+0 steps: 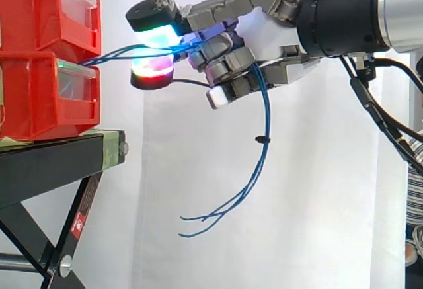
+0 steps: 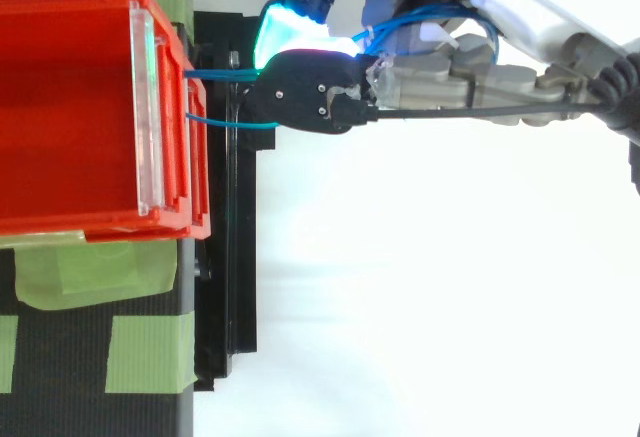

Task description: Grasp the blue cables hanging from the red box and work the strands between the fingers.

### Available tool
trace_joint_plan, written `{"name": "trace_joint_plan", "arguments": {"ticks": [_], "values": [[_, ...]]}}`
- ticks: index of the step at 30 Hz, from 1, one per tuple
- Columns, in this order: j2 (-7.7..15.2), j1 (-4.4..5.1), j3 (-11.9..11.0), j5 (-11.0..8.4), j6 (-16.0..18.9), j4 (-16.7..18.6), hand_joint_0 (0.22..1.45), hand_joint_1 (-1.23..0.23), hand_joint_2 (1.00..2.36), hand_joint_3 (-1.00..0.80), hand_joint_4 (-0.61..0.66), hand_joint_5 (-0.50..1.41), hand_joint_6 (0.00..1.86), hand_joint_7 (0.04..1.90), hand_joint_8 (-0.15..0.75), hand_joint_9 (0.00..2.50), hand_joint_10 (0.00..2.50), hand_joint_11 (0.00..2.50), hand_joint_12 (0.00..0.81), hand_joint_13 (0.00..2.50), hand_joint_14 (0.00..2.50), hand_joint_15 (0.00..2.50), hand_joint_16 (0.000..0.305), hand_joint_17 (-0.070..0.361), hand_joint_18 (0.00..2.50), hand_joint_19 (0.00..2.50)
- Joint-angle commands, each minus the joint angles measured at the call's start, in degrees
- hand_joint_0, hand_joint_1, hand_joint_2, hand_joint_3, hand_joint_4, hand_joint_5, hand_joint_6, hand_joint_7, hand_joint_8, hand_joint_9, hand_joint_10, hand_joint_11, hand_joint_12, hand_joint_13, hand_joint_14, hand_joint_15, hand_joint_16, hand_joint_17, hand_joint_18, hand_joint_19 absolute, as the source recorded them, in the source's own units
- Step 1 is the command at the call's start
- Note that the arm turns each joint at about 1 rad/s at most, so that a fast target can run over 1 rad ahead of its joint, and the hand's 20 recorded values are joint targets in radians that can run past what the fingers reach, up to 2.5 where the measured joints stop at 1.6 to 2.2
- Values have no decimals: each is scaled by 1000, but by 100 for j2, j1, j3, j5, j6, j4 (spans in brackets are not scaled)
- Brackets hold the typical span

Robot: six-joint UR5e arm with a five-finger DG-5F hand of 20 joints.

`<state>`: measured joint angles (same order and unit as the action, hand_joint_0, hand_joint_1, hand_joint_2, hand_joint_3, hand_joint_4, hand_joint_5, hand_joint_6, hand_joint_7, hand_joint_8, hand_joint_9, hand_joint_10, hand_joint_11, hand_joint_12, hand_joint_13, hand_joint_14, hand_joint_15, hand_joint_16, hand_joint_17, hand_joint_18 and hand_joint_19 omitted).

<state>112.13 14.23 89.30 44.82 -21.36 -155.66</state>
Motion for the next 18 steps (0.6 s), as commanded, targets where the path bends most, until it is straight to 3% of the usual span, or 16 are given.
{"name": "trace_joint_plan", "arguments": {"ticks": [1,2,3,4,6,8,11,12,13,14,15,16,18], "values": [[2,-8,8,0,0,1,857,-751,1007,-63,248,276,564,1237,472,482,2500,2500,528,962,2500,1620,73,165,1375,578],[-7,-8,-1,0,9,1,846,-742,1007,-86,250,305,492,1262,468,482,2500,2500,530,964,2500,1623,74,166,1374,560],[2,-8,-1,0,0,1,848,-719,1009,-162,255,439,126,1431,462,497,2500,2500,527,952,2500,1615,73,164,1354,565],[-7,-8,-1,0,9,-8,916,-687,1010,-168,265,473,14,1457,449,502,2500,2500,515,944,2500,1615,64,144,1331,669],[2,-8,-1,9,9,-17,1054,-622,1012,-47,254,498,11,1348,392,553,2500,2500,483,940,2500,1661,53,119,1267,760],[-7,-8,-1,26,9,-25,1099,-626,1008,12,258,537,16,1292,357,559,2500,2500,477,929,2500,1670,53,119,1198,665],[-16,-8,-1,105,9,-78,1038,-638,1005,41,295,558,18,1240,391,595,2500,2500,486,972,2500,1707,59,132,1311,704],[-42,-8,-1,123,0,-96,989,-655,1000,71,330,562,18,1209,408,603,2500,2500,500,996,2500,1685,64,145,1348,617],[-51,-8,-1,132,-17,-140,909,-678,1000,-91,389,563,19,1177,423,598,2500,2500,518,1030,2500,1651,74,167,1384,471],[-51,-8,-1,132,-17,-140,902,-674,1002,-123,386,562,19,1182,430,599,2500,2500,519,1024,2500,1667,74,167,1373,470],[-86,-8,-1,132,-17,-254,941,-670,1008,-176,311,537,18,1234,440,567,2500,2500,514,966,2500,1670,66,148,1315,574],[-95,-8,-1,123,-17,-289,1052,-692,1014,-37,252,485,15,1307,423,507,2500,2500,483,895,2500,1676,54,120,1198,703],[-95,9,-1,105,0,-368,1116,-691,1010,68,232,504,12,1362,406,511,2500,2500,477,885,2500,1645,51,115,1138,678]]}}
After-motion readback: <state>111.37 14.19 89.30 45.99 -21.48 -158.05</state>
